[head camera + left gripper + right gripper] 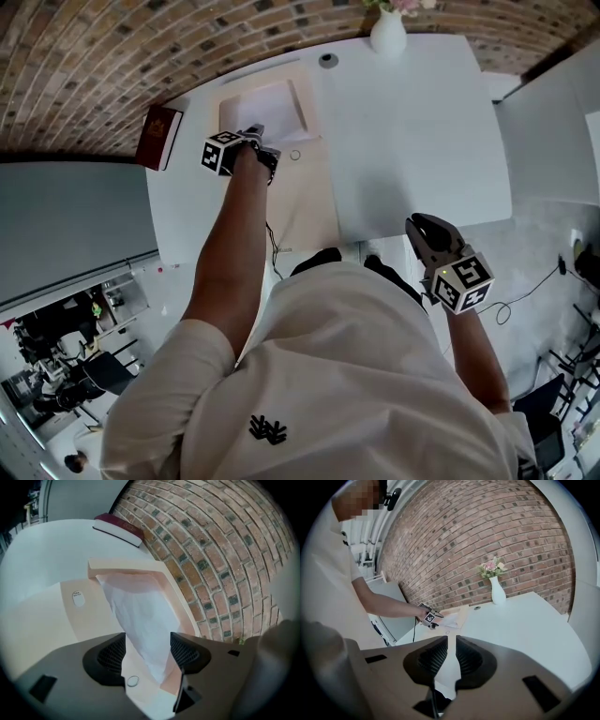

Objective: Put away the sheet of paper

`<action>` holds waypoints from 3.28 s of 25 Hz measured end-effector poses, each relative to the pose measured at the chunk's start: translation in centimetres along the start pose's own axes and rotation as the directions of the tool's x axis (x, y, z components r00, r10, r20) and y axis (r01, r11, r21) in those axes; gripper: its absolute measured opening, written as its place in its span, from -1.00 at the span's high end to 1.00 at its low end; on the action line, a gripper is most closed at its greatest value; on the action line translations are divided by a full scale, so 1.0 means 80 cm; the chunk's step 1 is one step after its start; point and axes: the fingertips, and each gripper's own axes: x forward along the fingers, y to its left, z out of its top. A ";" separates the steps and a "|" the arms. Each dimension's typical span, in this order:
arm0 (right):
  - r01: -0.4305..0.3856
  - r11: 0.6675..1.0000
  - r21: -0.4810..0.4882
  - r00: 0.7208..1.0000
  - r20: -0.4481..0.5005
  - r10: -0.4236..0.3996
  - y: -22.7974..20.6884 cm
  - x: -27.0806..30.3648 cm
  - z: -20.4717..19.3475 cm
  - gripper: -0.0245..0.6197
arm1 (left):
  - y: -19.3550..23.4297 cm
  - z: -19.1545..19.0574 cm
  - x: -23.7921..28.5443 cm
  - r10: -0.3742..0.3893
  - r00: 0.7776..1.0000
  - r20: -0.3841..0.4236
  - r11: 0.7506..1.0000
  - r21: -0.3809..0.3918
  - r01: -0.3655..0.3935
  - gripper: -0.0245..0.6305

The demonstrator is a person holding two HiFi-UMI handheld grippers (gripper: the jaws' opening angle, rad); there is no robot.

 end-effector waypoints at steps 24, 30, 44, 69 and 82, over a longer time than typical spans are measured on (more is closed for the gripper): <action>-0.261 0.960 -0.101 0.964 -0.076 0.254 0.006 0.025 -0.025 0.76 | -0.023 -0.088 -0.148 -0.385 0.920 -0.066 0.910 0.138 0.391 0.34; -0.301 0.939 -0.167 0.953 -0.096 0.288 0.060 0.042 -0.016 0.79 | 0.001 -0.077 -0.214 -0.473 0.879 -0.069 0.860 0.181 0.477 0.79; -0.238 0.922 -0.307 0.969 -0.134 0.206 0.233 0.102 -0.021 0.81 | 0.067 -0.048 -0.393 -0.635 0.711 -0.303 0.554 0.463 0.692 0.85; -0.188 0.901 -0.390 0.978 -0.161 0.134 0.504 0.088 -0.145 0.83 | 0.276 -0.044 -0.588 -0.591 0.633 -0.500 0.268 0.619 0.738 0.85; -0.168 0.910 -0.378 0.982 -0.149 0.119 0.532 0.078 -0.164 0.83 | 0.295 -0.055 -0.603 -0.564 0.624 -0.542 0.202 0.641 0.740 0.85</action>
